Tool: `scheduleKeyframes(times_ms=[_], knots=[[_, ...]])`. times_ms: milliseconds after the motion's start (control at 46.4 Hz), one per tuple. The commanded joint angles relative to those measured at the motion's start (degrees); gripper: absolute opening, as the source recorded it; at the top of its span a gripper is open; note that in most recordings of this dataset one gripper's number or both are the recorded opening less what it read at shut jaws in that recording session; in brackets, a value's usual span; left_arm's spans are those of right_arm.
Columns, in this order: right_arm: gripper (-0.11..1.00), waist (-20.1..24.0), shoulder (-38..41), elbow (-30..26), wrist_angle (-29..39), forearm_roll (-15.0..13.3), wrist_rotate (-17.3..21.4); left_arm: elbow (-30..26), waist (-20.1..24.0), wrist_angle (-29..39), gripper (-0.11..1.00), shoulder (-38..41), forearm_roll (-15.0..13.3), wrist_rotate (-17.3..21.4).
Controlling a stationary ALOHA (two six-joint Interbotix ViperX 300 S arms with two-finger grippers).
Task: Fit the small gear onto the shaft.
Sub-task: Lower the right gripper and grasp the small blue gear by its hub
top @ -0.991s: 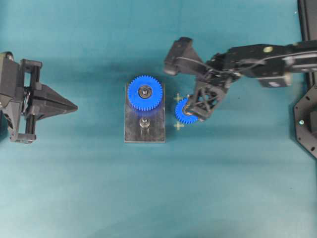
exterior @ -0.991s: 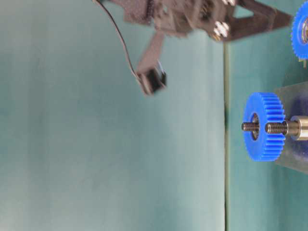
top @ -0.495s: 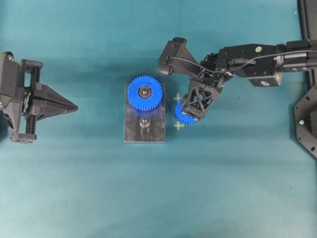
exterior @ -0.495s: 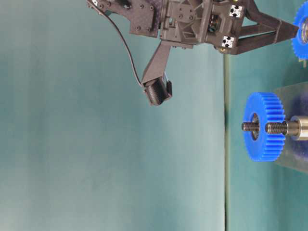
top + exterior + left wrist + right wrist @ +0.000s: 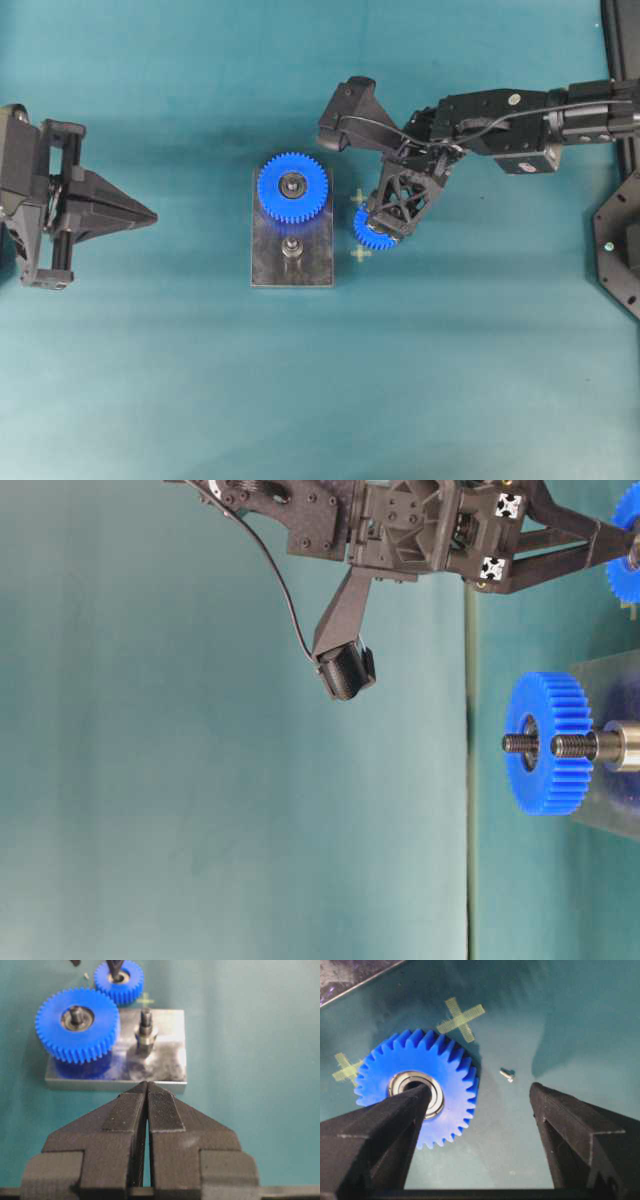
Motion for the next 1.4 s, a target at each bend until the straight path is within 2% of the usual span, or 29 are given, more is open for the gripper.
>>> scheduleKeyframes(times_ms=[0, 905, 991, 1142, 1379], knots=[[0.87, -0.2, -1.6, -0.8, 0.1, -0.1, 0.8, -0.9, 0.1, -0.4, 0.0, -0.1, 0.2, 0.0], [0.85, 1.6, 2.5, -0.7, 0.5, 0.4, 0.8, 0.1, 0.2, -1.1, 0.0, -0.2, 0.2, -0.2], [0.75, 1.6, 2.3, -0.8, 0.6, 0.4, 0.8, 0.2, 0.3, -1.5, 0.0, -0.1, 0.2, -0.3], [0.37, 1.6, 1.7, -1.0, 1.0, 0.4, 0.9, 0.3, 0.3, -1.8, 0.0, -0.1, 0.2, -0.8], [0.36, 1.7, -2.5, -4.5, 4.3, 0.4, 2.7, 0.5, 0.2, -1.9, 0.0, -0.1, 0.2, -1.1]])
